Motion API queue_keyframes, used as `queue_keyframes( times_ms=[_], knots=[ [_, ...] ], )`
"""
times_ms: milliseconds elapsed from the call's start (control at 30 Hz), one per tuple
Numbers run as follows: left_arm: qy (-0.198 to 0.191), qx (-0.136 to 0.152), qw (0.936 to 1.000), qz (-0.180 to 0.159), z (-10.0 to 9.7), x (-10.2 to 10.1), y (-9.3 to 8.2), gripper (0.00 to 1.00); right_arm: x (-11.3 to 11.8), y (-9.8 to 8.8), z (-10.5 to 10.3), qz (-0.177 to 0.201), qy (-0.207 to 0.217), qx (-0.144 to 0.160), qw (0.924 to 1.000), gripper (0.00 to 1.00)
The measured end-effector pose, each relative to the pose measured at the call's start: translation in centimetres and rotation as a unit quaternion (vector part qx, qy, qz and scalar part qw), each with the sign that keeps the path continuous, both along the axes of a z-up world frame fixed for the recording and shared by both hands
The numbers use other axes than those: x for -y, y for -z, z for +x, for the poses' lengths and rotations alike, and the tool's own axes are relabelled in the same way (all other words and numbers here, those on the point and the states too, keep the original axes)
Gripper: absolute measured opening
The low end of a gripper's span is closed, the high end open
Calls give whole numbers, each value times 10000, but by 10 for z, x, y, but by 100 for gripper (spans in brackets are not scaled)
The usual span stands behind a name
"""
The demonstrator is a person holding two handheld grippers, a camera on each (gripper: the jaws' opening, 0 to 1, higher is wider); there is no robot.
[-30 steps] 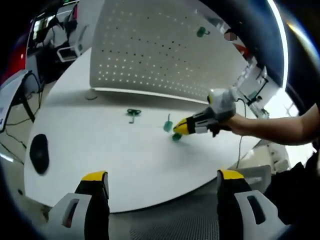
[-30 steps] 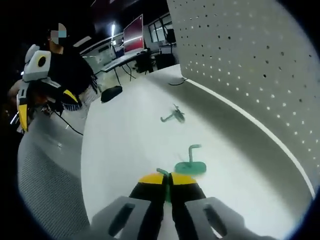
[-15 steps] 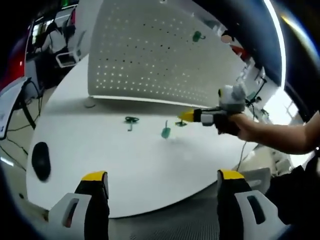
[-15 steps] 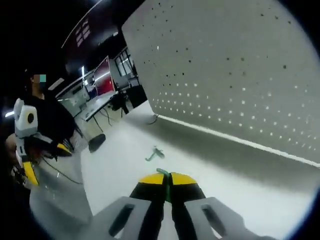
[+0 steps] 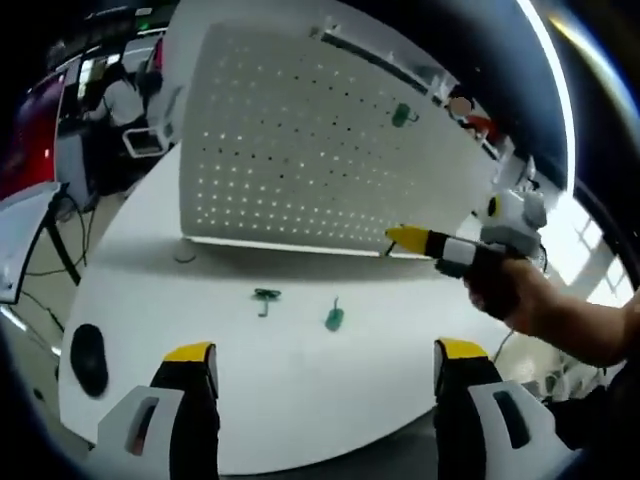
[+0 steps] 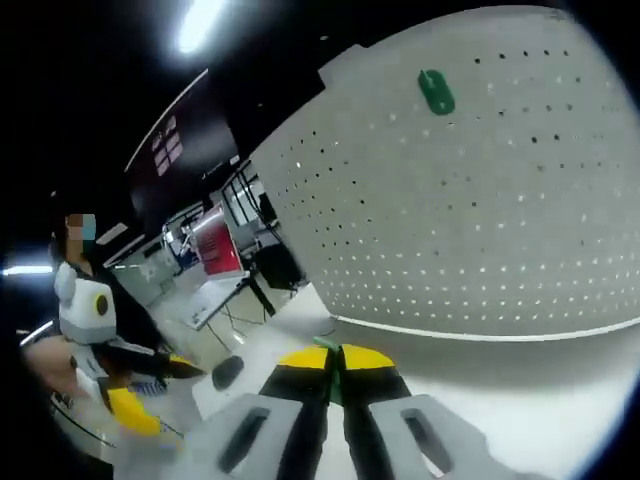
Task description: Insert the hook assembly into the mounting plate slot until the hook locks in place.
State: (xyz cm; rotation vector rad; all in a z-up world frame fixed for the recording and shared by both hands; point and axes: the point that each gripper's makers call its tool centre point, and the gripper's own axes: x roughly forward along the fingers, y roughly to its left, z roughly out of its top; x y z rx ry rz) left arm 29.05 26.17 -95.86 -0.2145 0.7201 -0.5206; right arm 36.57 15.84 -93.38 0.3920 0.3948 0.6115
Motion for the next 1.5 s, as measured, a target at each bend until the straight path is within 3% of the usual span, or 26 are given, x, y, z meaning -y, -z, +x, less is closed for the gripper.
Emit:
queue_keyframes(
  times_ms=[233, 300, 367, 433, 567, 667, 800, 1000, 1167, 1500],
  knots=[
    [-156, 209, 9993, -276, 14, 17, -14, 81, -15, -23, -9, 517, 336, -12, 9981, 0],
    [-531, 477, 9964, -465, 23, 14, -24, 77, -18, -30, -13, 640, 403, 33, 9971, 0],
    [-508, 519, 9964, -432, 22, 16, -26, 75, -26, -46, -15, 938, 327, 291, 9946, 0],
    [-476, 569, 9965, -373, 22, 19, -28, 73, -28, -48, -17, 876, 344, 283, 9952, 0],
    [-648, 707, 9911, -921, 27, 27, -42, 62, -32, -55, -18, 1065, 452, 292, 9929, 0],
    [-576, 714, 9915, -923, 29, 31, -41, 59, -34, -58, -18, 1233, 536, 258, 9906, 0],
    [-611, 564, 9866, -1406, 34, 38, -45, 56, -42, -61, -22, 1206, 453, 370, 9910, 0],
    [-587, 692, 9851, -1459, 37, 40, -51, 39, -48, -65, -27, 1298, 472, 418, 9895, 0],
    [-658, 558, 9764, -1978, 37, 45, -54, 32, -48, -71, -28, 1296, 601, 610, 9879, 0],
    [-465, 492, 9709, -2297, 34, 52, -64, 9, -52, -74, -35, 1253, 718, 723, 9869, 0]
  ],
)
